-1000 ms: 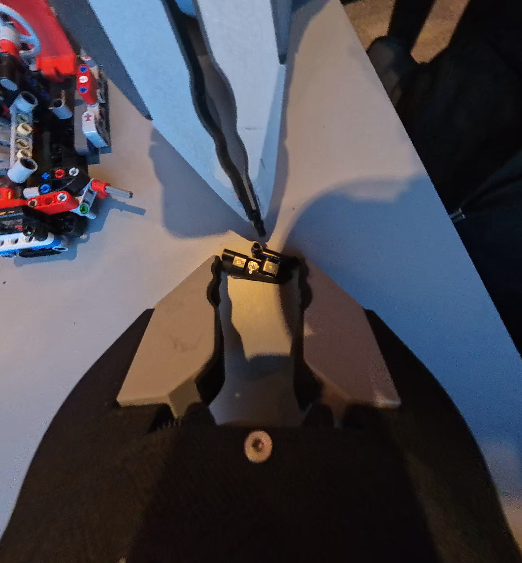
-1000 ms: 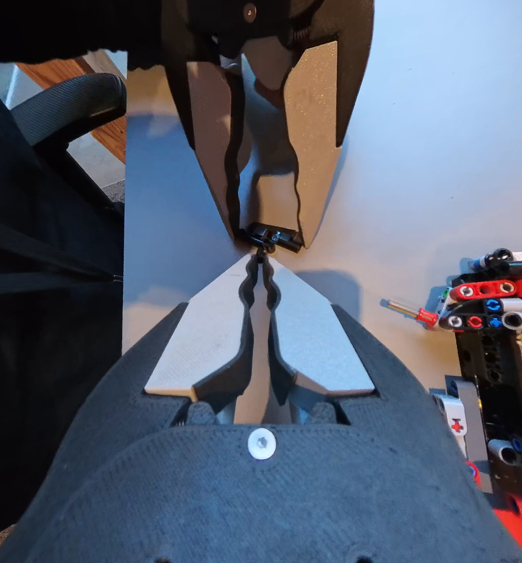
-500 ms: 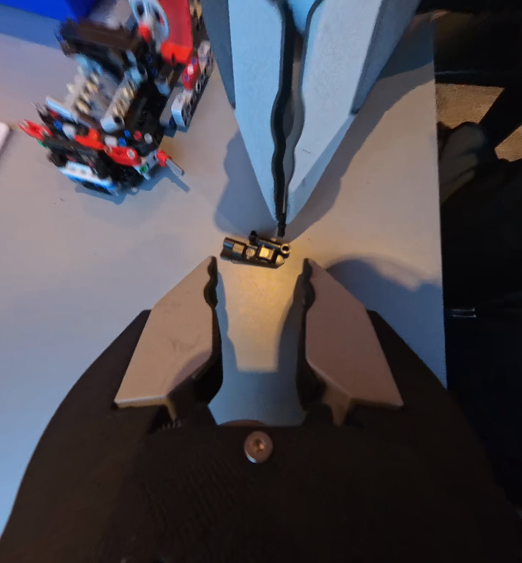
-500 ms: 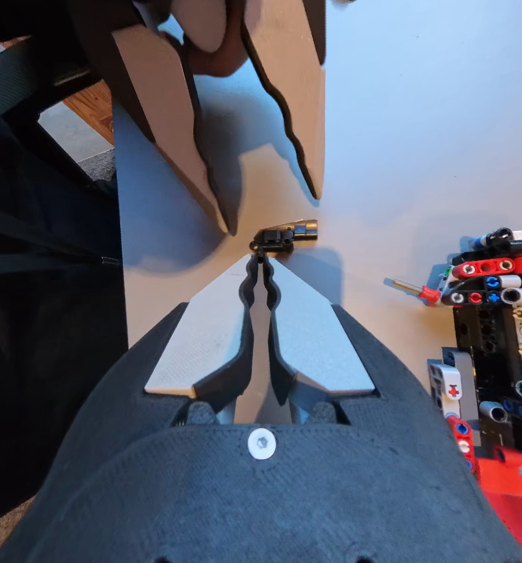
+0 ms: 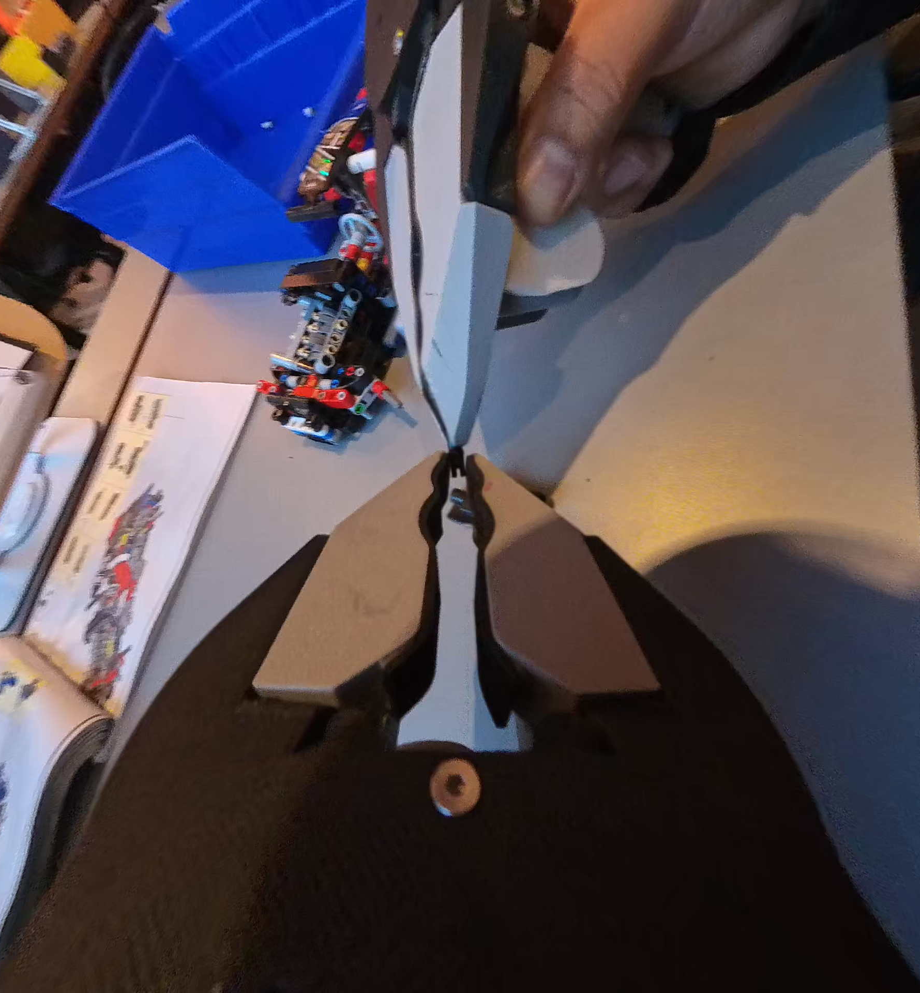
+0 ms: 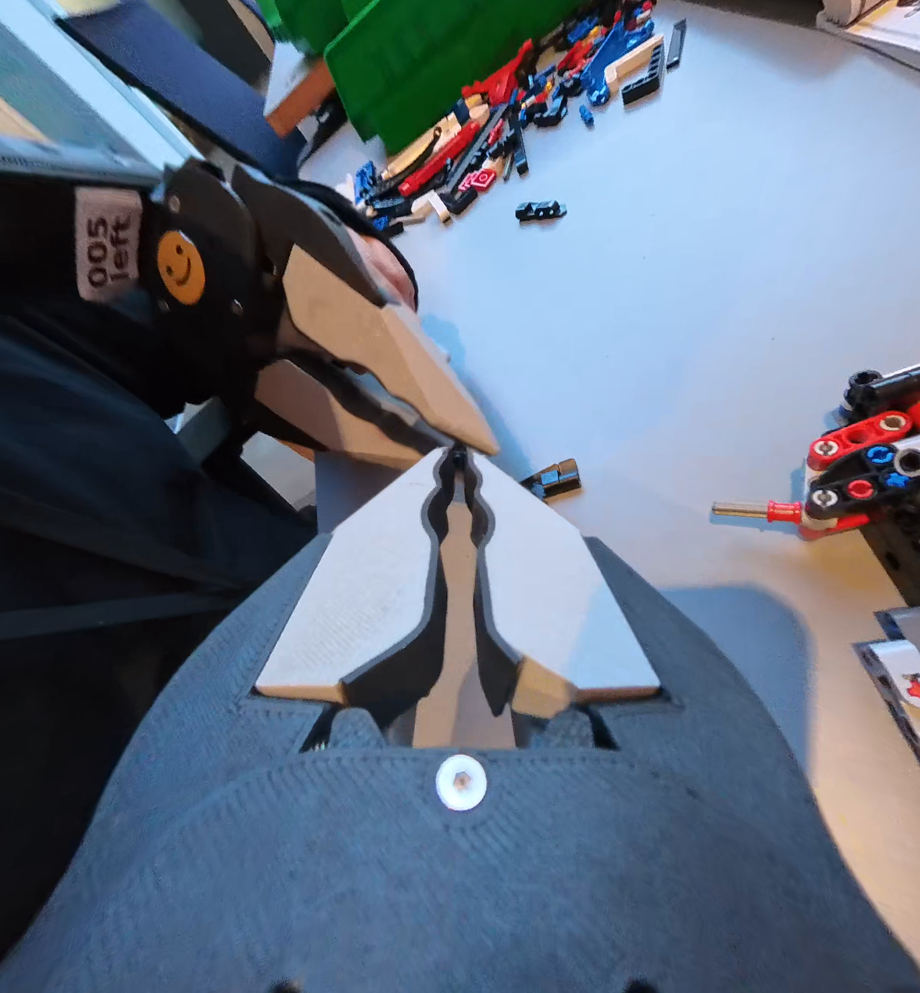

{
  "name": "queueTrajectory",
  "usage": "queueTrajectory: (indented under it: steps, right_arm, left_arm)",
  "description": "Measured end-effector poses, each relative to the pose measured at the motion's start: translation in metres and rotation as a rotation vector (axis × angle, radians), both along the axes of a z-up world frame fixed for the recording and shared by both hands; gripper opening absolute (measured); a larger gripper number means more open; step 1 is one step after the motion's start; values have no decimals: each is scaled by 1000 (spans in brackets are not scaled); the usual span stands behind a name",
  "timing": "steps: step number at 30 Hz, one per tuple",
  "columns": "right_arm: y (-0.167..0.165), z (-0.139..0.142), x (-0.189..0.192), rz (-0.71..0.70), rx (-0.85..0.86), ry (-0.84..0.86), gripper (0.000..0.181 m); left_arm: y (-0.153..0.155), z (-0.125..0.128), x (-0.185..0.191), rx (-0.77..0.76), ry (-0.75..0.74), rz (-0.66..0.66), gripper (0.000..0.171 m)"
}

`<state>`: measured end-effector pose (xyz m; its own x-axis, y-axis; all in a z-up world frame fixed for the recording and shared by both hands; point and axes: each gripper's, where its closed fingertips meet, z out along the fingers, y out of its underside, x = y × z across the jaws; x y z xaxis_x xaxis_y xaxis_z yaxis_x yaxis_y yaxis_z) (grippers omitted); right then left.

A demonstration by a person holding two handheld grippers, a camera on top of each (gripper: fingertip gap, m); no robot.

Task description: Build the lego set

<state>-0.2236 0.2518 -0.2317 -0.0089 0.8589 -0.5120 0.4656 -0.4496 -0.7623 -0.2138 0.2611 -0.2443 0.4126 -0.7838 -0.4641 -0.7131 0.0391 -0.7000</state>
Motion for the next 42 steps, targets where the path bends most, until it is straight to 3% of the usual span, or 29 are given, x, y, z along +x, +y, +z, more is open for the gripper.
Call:
queueTrajectory:
  steps: [6,10,15,21,42]
  right_arm:
    - [8,10,-2,-76,12,98,0]
    - [14,24,-5,-155,66,217,1]
    - [19,33,-7,-205,166,237,4]
    - [21,38,-9,-213,231,229,0]
    - [20,41,-10,-194,193,250,1]
  left_arm:
    - [10,10,-2,94,-41,64,1]
    - [14,23,-3,89,-145,110,0]
    - [16,24,-1,73,-191,126,0]
    - [19,31,-4,76,-238,142,0]
    - [19,42,-6,80,-319,154,0]
